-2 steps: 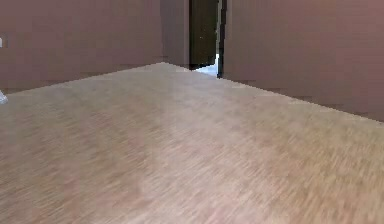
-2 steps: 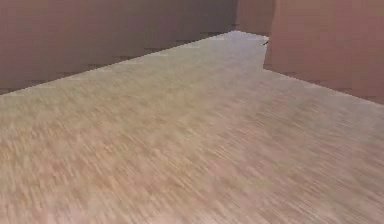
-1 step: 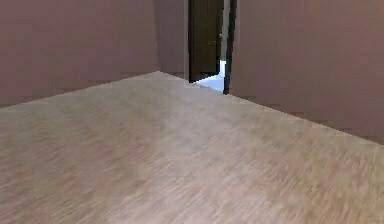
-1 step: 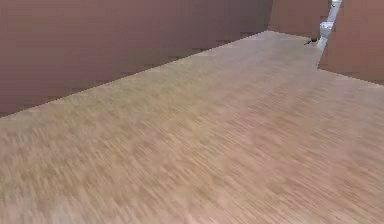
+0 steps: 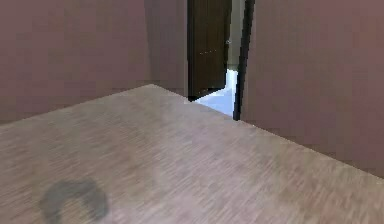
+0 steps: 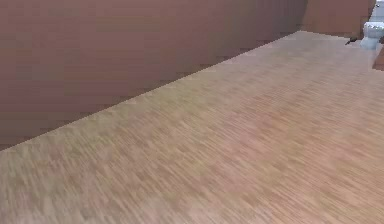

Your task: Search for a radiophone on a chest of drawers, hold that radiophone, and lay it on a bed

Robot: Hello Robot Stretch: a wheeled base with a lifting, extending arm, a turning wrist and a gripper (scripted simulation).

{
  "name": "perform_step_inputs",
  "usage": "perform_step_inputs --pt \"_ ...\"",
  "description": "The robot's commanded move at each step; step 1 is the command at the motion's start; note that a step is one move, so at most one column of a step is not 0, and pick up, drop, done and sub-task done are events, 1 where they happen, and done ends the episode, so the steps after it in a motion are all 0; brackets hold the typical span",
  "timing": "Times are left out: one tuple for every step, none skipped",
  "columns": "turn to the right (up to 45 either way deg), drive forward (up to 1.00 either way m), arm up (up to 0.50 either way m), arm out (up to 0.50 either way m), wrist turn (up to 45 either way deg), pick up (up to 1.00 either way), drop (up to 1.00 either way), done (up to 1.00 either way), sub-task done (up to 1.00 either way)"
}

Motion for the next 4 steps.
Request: perform_step_inputs --pt "-3.0 0.0 0.0 0.0 0.0 0.0 0.0 0.0 0.0" --pt "0.0 1.0 0.0 0.0 0.0 0.0 0.0 0.0 0.0" --pt "0.0 1.0 0.0 0.0 0.0 0.0 0.0 0.0 0.0" --pt "0.0 0.55 0.0 0.0 0.0 0.0 0.0 0.0 0.0"
